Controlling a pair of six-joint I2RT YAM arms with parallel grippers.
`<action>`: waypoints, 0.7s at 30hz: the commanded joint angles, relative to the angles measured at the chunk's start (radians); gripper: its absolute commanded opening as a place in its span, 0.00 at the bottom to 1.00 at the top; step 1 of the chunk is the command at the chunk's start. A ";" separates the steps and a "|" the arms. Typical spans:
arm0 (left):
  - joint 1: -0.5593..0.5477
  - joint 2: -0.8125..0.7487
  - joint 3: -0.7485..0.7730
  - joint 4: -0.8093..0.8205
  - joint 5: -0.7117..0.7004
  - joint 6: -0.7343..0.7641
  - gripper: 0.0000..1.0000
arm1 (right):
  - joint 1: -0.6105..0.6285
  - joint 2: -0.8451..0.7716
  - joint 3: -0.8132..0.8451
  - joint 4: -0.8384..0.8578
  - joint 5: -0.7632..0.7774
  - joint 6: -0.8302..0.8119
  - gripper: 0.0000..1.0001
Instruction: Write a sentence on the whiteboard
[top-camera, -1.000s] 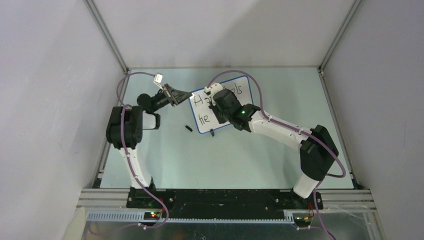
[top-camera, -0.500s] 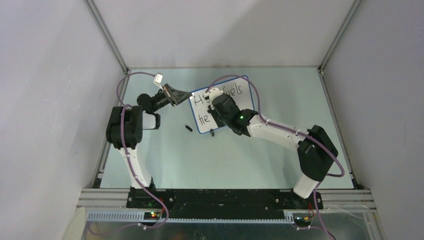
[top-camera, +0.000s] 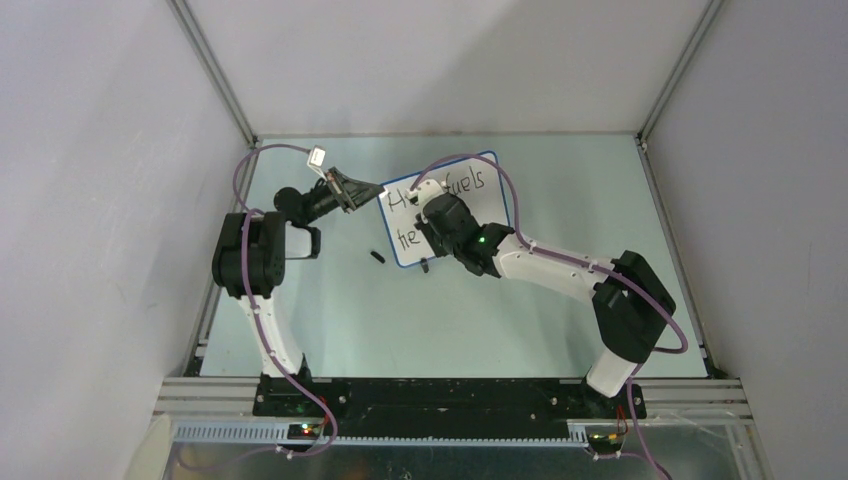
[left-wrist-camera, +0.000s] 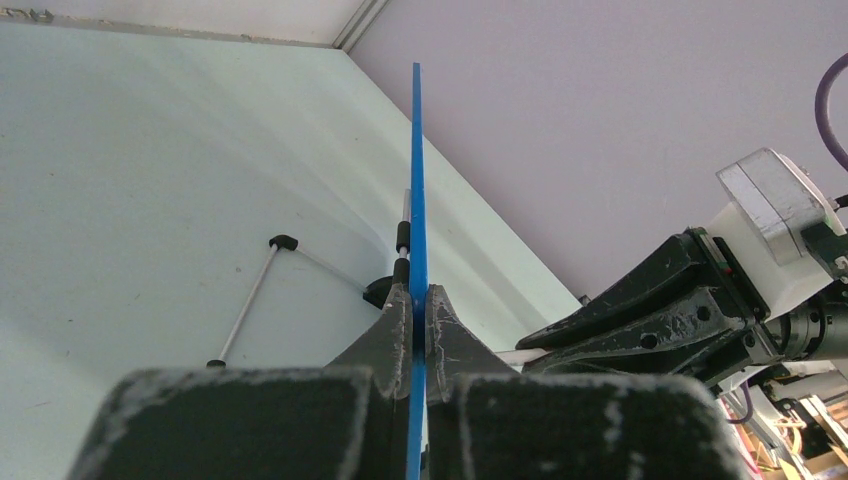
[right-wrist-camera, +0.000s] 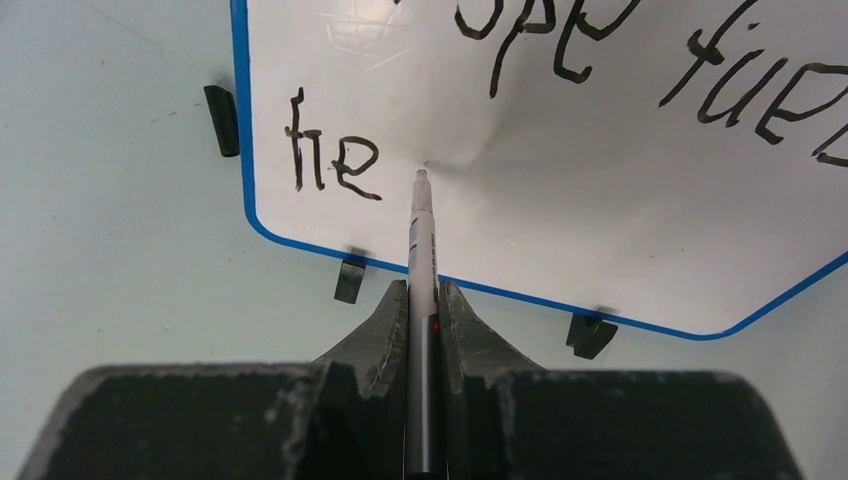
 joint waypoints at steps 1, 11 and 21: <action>-0.016 -0.003 0.010 0.048 0.027 0.005 0.00 | 0.008 -0.020 0.002 0.057 0.040 -0.005 0.00; -0.016 -0.003 0.010 0.048 0.027 0.005 0.00 | 0.008 -0.007 0.002 0.064 0.046 -0.030 0.00; -0.016 -0.004 0.011 0.048 0.029 0.005 0.00 | 0.007 0.003 0.003 0.052 0.056 -0.028 0.00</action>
